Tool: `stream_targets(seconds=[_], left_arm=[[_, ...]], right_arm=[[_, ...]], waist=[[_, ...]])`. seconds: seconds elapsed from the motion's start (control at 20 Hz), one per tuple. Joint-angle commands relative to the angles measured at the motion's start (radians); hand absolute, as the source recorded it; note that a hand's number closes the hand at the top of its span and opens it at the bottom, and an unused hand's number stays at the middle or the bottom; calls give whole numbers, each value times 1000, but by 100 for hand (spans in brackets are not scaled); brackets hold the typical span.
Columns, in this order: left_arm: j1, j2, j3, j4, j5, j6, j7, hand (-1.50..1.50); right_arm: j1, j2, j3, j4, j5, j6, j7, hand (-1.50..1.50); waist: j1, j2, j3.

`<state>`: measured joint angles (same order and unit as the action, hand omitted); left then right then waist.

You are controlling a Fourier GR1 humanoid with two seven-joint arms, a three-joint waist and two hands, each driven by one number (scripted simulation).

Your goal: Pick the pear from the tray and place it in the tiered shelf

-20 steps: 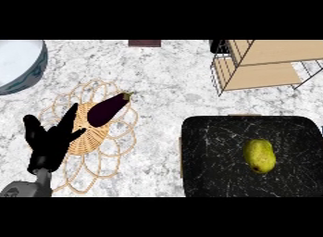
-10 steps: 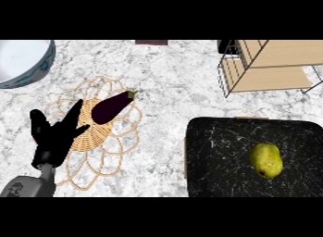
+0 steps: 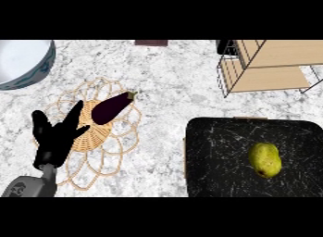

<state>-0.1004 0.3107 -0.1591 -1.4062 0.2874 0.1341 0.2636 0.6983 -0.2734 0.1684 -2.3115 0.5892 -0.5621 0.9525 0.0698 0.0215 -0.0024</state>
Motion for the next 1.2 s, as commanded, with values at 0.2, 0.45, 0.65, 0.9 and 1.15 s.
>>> stream_targets(seconds=[0.2,0.45,0.65,0.9,1.15], left_arm=[[29,12,37,65,6,-8,-2,0],[51,-24,29,85,-9,11,-23,0],[71,27,77,73,26,-54,-34,0],[68,26,82,33,31,-44,1,0],[84,5,66,39,-13,-13,-8,0]], right_arm=[[-232,120,120,54,416,138,322,-150],[-454,267,153,190,572,229,398,-150],[-538,271,85,259,557,283,426,-150],[-641,273,104,397,629,255,503,-150],[-664,273,86,434,637,259,495,-150]], waist=[[-26,-7,-4],[-38,-11,-1],[-53,-17,1],[-51,-18,2],[-60,-20,2]])
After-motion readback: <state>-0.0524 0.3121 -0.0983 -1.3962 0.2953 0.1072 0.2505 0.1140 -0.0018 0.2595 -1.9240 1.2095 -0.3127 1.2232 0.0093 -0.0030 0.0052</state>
